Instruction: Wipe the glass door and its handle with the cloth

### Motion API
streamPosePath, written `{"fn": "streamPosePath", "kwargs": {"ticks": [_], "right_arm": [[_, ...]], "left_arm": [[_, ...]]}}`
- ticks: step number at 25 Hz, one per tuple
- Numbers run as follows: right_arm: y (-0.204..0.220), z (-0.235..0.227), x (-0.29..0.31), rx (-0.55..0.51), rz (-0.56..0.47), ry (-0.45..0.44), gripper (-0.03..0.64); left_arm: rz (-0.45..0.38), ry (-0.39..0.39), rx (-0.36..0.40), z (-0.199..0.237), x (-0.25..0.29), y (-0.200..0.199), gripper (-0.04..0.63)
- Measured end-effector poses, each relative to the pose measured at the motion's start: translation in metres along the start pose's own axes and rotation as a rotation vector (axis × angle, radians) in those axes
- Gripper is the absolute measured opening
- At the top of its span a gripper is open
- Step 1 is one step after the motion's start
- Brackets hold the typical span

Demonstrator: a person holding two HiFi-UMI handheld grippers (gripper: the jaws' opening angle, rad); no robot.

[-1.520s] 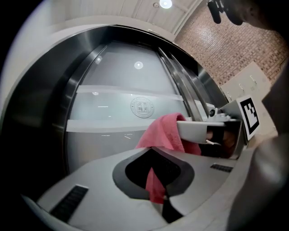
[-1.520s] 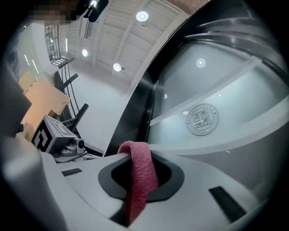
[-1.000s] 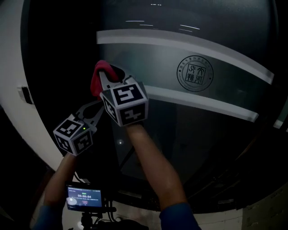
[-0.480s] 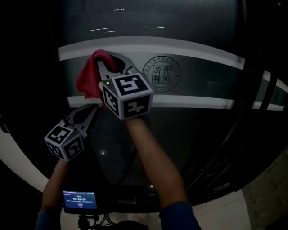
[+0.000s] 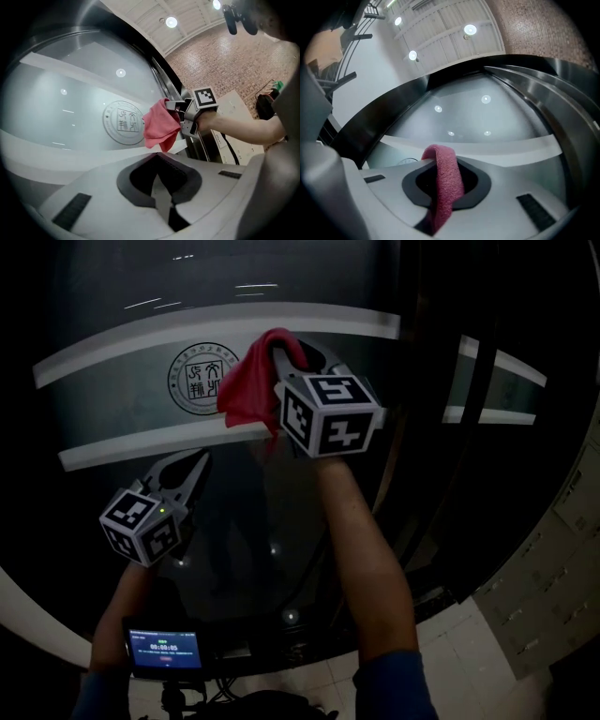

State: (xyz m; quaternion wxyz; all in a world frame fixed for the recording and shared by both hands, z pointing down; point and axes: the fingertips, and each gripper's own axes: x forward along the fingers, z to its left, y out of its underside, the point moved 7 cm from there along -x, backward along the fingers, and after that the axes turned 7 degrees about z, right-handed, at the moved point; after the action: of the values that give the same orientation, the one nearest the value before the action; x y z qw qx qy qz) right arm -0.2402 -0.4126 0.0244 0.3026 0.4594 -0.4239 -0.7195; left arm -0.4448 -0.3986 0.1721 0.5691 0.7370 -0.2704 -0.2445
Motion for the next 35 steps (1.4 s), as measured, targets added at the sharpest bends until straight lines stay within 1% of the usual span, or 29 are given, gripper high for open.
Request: {"fn": "streamPosePath", "kwargs": {"ticks": [5,8,12,16,19,22,28,30,35], "right_arm": [[0.008,-0.062,-0.037,-0.011,0.043,0.078,0.028],[0.015,-0.086,-0.049,-0.011,0.072,0.108,0.026],[0.022,-0.092,-0.055,-0.009,0.090,0.101,0.026],[0.021,-0.072,-0.052,-0.002,0.073,0.071,0.026],[0.017,-0.033,-0.044,-0.003,0.040,0.009,0.028],[0.019,0.023,-0.027,0.026,0.002,-0.087,0.028],[0.044,0.164,0.017,0.048,-0.031,-0.297,0.028],[0.057,0.210,0.036,0.067,-0.023,-0.359,0.028],[0.088,0.310,0.078,0.163,0.001,-0.488,0.028]], "left_arm": [[-0.009,0.040,-0.026,-0.040,0.041,-0.004,0.009],[-0.017,0.053,-0.041,-0.056,0.057,-0.003,0.009],[-0.016,0.054,-0.051,-0.065,0.063,-0.001,0.009],[-0.005,0.038,-0.046,-0.056,0.053,0.001,0.009],[0.007,0.014,-0.040,-0.038,0.037,0.003,0.009],[0.020,-0.038,-0.040,-0.009,0.009,0.008,0.009],[0.054,-0.179,0.012,0.055,-0.066,0.024,0.009],[0.067,-0.232,0.006,0.079,-0.096,0.032,0.009],[0.126,-0.370,-0.013,0.133,-0.175,0.056,0.009]]}}
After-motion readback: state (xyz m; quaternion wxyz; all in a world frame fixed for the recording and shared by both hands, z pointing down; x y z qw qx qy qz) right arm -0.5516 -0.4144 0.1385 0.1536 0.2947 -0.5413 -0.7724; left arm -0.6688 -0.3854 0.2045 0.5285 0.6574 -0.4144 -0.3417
